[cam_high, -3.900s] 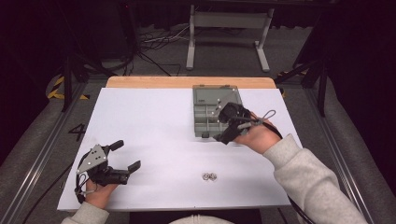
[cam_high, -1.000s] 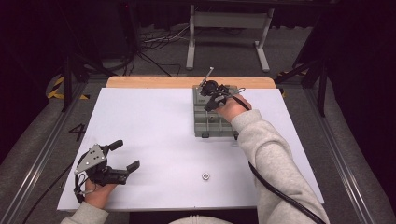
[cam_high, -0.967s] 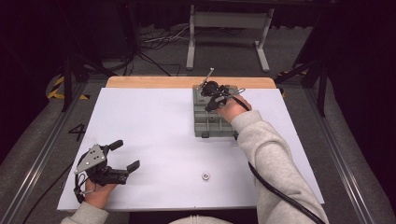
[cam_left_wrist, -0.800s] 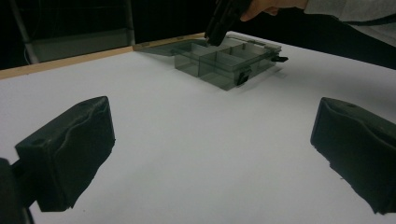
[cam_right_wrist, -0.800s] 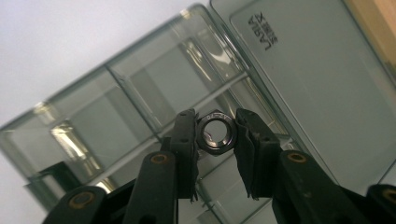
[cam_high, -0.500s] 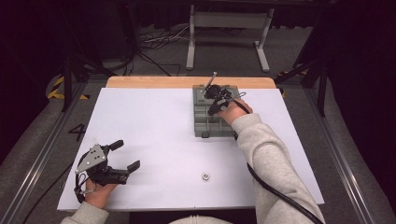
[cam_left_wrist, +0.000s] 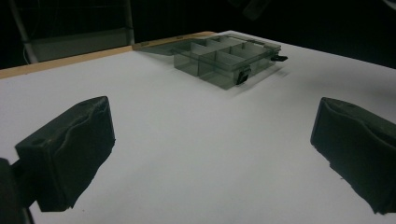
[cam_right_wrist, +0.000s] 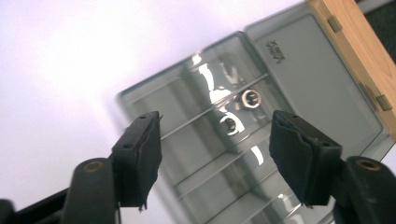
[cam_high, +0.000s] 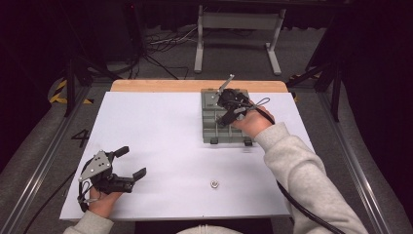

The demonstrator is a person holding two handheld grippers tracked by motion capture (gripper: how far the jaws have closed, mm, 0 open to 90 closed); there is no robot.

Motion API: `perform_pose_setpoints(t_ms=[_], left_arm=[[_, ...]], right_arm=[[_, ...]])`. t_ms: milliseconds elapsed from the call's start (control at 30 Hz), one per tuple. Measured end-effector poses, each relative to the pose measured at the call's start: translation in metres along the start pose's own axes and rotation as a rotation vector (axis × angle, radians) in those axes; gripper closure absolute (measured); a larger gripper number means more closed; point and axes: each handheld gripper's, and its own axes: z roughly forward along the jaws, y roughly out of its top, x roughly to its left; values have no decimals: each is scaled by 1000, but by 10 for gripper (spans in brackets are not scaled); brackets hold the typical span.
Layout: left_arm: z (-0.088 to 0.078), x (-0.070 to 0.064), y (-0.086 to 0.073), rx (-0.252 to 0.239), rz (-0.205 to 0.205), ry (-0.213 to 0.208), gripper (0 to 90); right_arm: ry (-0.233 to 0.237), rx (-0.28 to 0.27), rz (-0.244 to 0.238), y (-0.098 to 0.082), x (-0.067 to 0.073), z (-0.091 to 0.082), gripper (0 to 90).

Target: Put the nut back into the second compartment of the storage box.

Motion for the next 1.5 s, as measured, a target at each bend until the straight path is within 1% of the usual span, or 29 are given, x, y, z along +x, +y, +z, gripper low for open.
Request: perform_pose_setpoints(t_ms=[33, 67, 100, 133, 167, 200, 300, 400, 500, 633, 700, 733, 933, 1033, 1100, 1233, 1300, 1333, 1367, 1400, 1433, 1467, 1500], left_arm=[[0, 0, 0, 1, 0, -1, 5], [0, 0, 0, 6, 3, -2, 5], [0, 0, 0, 8, 11, -3, 5], [0, 0, 0, 7, 10, -2, 5], [1, -1, 0, 6, 4, -1, 5], [1, -1, 0, 6, 4, -1, 5], [1, -1, 0, 5, 1, 1, 5], [2, -1, 0, 7, 5, 0, 5], [2, -1, 0, 8, 3, 0, 5], [2, -2, 0, 8, 7, -1, 5], [2, -2, 0, 5, 2, 0, 5], [2, -2, 0, 5, 2, 0, 5], [2, -1, 0, 6, 2, -1, 5], [2, -2, 0, 4, 2, 1, 5], [2, -2, 0, 3, 1, -1, 5], [2, -2, 0, 2, 2, -2, 6], [2, -2, 0, 3, 2, -2, 7], [2, -2, 0, 3, 1, -3, 6], [2, -2, 0, 3, 1, -3, 7], [2, -2, 0, 3, 1, -2, 7], [2, -2, 0, 3, 1, -2, 7], [2, -2, 0, 3, 2, -1, 7], [2, -2, 0, 4, 2, -1, 8]], right_arm=[[16, -20, -31, -4, 13, -17, 317], [16, -20, -31, -4, 13, -17, 317], [24, -25, -41, -6, 18, -22, 298], [35, -27, -47, -8, 24, -27, 275], [48, -25, -64, -12, 33, -35, 220], [48, -25, -64, -12, 33, -35, 220], [67, -31, -96, -19, 51, -45, 155], [81, -31, -123, -25, 66, -50, 149], [96, -24, -144, -29, 77, -50, 152], [130, -6, -173, -36, 94, -41, 162], [148, 5, -180, -40, 102, -34, 163], [148, 5, -180, -40, 102, -34, 163], [197, 42, -203, -53, 125, -12, 183], [225, 62, -216, -59, 136, 0, 215], [241, 78, -225, -63, 140, 7, 235], [263, 105, -226, -68, 146, 21, 319], [273, 111, -240, -70, 149, 26, 373], [280, 117, -238, -71, 151, 28, 394], [279, 119, -252, -71, 152, 30, 413], [288, 125, -237, -71, 154, 32, 443], [289, 130, -249, -71, 154, 35, 469], [294, 128, -247, -71, 155, 37, 493], [295, 139, -248, -71, 156, 38, 545]])
